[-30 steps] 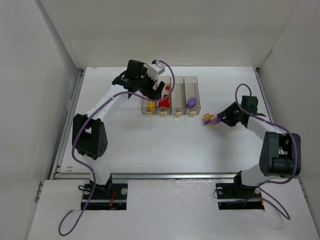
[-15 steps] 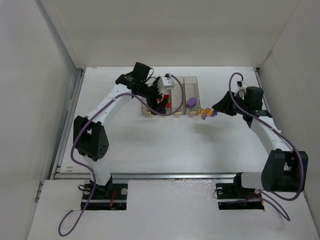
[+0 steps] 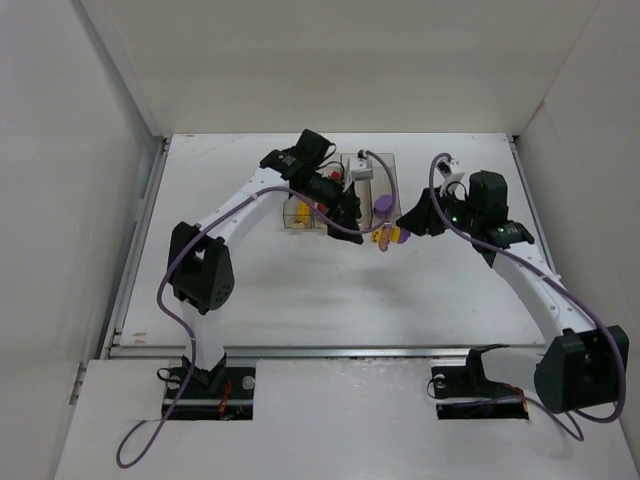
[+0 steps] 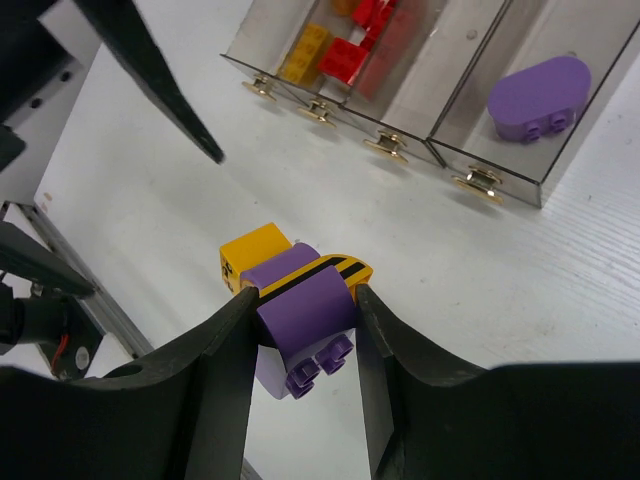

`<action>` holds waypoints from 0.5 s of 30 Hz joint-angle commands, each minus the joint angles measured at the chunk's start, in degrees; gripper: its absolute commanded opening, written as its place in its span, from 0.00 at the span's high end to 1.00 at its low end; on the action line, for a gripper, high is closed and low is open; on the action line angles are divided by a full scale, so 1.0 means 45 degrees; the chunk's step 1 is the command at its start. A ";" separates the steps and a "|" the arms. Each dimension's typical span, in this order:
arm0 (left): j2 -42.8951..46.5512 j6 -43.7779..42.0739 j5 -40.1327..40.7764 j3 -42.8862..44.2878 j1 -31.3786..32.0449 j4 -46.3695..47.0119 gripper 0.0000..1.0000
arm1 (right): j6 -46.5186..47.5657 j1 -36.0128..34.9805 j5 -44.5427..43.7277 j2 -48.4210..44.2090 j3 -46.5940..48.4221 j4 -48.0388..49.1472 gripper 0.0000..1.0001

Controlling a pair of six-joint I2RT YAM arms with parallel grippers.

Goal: Sort the legos into containers by color

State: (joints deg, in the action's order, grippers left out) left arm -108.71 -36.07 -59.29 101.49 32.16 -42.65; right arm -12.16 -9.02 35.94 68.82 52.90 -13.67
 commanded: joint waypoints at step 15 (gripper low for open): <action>-0.0705 0.3036 -0.1297 -0.0814 0.0470 0.2096 0.01 | -0.0129 -0.0926 0.0118 -0.0429 0.0782 0.0714 1.00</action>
State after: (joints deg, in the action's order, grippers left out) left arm -111.90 -23.27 -63.20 99.13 33.76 -34.17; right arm -12.45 -12.51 35.99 68.12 53.23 -13.41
